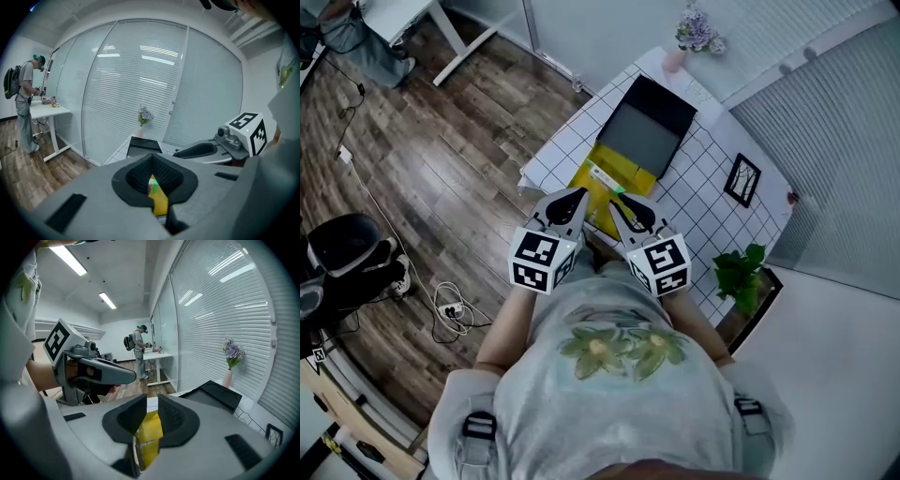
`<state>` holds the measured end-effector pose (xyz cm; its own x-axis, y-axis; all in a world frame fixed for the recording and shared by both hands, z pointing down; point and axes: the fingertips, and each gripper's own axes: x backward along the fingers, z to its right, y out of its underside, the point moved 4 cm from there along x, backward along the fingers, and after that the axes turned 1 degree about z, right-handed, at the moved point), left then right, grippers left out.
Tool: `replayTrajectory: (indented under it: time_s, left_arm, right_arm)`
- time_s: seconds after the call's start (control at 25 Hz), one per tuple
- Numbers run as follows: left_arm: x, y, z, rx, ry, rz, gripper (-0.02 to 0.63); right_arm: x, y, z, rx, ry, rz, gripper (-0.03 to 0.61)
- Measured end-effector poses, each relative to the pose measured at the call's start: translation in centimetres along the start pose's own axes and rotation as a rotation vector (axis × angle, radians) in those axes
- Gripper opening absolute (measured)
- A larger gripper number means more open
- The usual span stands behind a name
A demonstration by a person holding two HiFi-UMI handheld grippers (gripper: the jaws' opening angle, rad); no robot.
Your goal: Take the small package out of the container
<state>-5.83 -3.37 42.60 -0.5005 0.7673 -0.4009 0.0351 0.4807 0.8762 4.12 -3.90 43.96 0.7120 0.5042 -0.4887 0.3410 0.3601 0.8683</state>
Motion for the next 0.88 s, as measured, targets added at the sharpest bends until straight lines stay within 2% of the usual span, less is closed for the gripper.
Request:
replayTrajectory:
  time_s: [0.24,0.56,0.88]
  left_arm:
    - [-1.7,0.3,-1.7,0.003,0.064,-0.043,0.006]
    - [-4.2,0.7,-2.8,0.007,0.107,-0.063,0.006]
    - [-5.1,0.8,-3.9,0.049,0.141,-0.074,0.006]
  right_arm:
    - [-2.5,0.8,1.3,-0.027,0.029,-0.046,0.11]
    - [-4.7,2.5,2.5,-0.001,0.044,-0.105,0.142]
    - [-6.5,3.3,2.9,0.023,0.032,-0.165,0.158]
